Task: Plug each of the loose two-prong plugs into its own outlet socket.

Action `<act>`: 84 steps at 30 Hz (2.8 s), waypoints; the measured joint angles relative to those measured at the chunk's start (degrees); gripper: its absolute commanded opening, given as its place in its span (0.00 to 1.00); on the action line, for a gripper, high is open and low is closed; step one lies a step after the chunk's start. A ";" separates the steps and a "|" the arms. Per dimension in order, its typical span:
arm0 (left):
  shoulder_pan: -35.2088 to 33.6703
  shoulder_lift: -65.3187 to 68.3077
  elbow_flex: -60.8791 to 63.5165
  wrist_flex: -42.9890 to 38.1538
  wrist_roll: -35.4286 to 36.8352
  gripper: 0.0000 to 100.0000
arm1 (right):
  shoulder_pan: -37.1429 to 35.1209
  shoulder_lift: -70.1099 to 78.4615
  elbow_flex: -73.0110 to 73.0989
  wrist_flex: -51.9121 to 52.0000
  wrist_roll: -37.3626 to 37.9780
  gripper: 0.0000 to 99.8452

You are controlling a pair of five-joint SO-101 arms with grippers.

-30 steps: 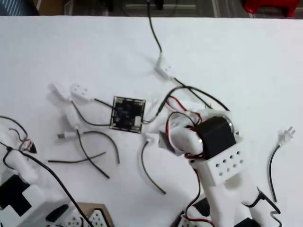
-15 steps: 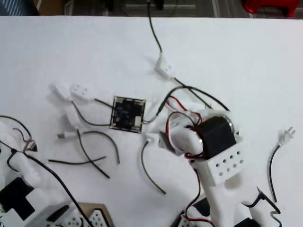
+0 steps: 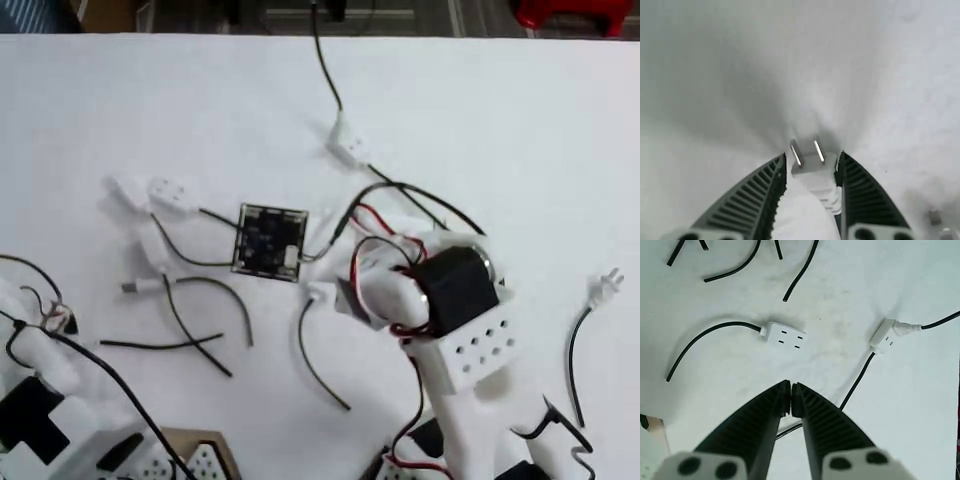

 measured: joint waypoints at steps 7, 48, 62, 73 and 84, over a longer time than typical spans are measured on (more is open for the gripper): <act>0.00 0.00 -0.09 -0.18 -4.48 0.03 | 0.00 -6.77 0.00 0.00 0.00 0.02; 10.02 0.00 -5.27 -1.58 -53.19 0.23 | 0.00 -12.57 4.75 0.00 0.00 0.02; 10.11 0.00 -0.18 -11.96 -30.42 0.23 | 0.00 -12.57 10.11 0.00 0.00 0.02; 10.11 1.93 -0.44 -13.19 -30.42 0.23 | 0.00 -12.57 10.11 0.00 0.00 0.02; 5.10 23.21 -25.05 2.99 -33.93 0.22 | 0.00 -12.57 10.11 0.00 0.00 0.02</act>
